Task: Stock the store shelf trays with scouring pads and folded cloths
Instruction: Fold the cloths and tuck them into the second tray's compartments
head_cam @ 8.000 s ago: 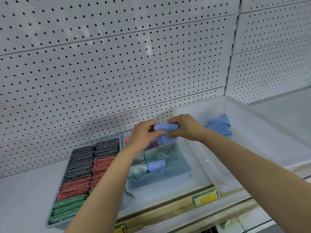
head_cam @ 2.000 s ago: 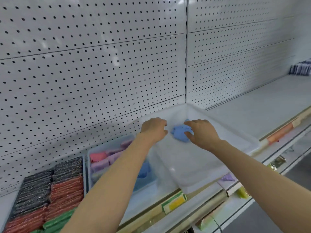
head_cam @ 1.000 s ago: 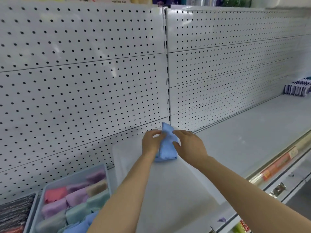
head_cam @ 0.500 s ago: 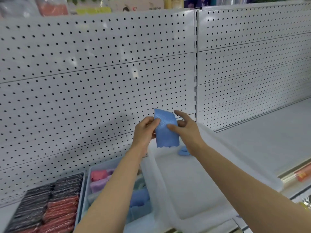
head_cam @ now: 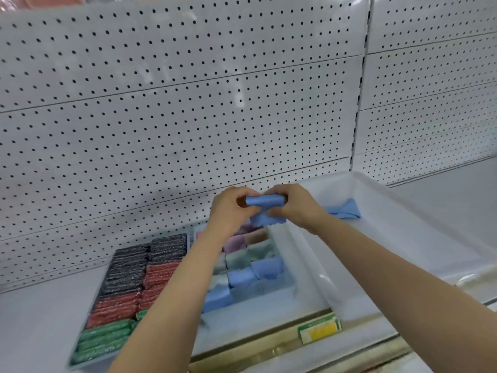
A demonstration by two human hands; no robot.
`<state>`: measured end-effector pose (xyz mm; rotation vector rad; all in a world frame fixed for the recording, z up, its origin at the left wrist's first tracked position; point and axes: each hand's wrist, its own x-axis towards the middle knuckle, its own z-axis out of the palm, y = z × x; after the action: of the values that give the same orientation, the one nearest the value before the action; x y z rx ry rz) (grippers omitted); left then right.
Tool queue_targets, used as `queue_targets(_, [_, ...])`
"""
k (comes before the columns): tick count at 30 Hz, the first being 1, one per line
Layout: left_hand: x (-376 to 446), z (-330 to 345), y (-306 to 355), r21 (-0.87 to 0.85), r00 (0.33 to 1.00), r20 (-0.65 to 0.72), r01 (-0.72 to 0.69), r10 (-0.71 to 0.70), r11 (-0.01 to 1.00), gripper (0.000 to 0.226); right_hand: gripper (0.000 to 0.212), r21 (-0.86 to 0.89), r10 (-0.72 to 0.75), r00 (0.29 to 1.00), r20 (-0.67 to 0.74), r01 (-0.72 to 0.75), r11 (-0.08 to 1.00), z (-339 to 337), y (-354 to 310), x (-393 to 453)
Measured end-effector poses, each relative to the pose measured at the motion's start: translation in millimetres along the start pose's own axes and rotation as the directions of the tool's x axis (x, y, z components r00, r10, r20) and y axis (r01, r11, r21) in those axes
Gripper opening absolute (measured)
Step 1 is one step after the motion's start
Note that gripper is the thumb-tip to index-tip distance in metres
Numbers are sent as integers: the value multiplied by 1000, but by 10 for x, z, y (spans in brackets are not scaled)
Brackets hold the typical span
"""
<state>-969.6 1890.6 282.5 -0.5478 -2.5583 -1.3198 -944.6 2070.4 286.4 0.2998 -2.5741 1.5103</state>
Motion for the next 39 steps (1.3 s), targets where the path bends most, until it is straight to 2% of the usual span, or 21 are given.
queue_targets(2, [-120, -59, -54, 112, 999, 21, -47, 45, 993, 28, 10, -188, -50, 999, 7, 50, 981, 97, 6, -23])
queue_targets(5, [-301, -144, -146, 128, 993, 118, -18, 3, 992, 17, 30, -362, -36, 993, 114, 76, 929, 250, 74, -50])
queue_targets(9, [-506, -168, -358, 144, 961, 256, 67, -103, 987, 12, 28, -363, 24, 966, 259, 74, 929, 490, 121, -204])
queue_targets(12, [-676, -160, -483, 148, 942, 306, 94, -136, 984, 12, 39, -406, 28, 953, 303, 103, 908, 665, 161, -310])
queue_targets(16, [-900, -144, -663, 139, 917, 354, 142, -183, 980, 17, 29, -472, 70, 930, 360, 117, 874, 845, 228, -369])
queue_targets(21, [-1065, -204, -784, 201, 883, 425, 125, -202, 972, 33, 31, -588, 91, 897, 433, 205, 782, 1070, 319, -435])
queue_targets(23, [-1107, -247, -804, 249, 880, 435, 87, -192, 964, 41, 24, -600, 103, 893, 437, 204, 774, 1116, 380, -470])
queue_targets(27, [-1171, -289, -849, 368, 872, 417, 95, -255, 925, 39, 14, -643, 110, 888, 446, 233, 729, 1183, 454, -512])
queue_targets(31, [-1197, -220, -891, 520, 882, 391, 23, -262, 854, 35, 19, -687, 109, 874, 473, 289, 667, 1232, 402, -497])
queue_targets(34, [-1248, -144, -888, 598, 915, 346, -46, -207, 800, 31, 22, -703, 133, 849, 512, 325, 633, 1269, 366, -464])
queue_targets(37, [-1279, -118, -931, 624, 923, 343, -84, -175, 777, 29, 31, -668, 194, 815, 546, 283, 688, 1221, 334, -434])
queue_targets(39, [-1259, -151, -953, 566, 899, 381, -42, -216, 824, 32, 37, -624, 221, 807, 547, 217, 751, 1149, 285, -434])
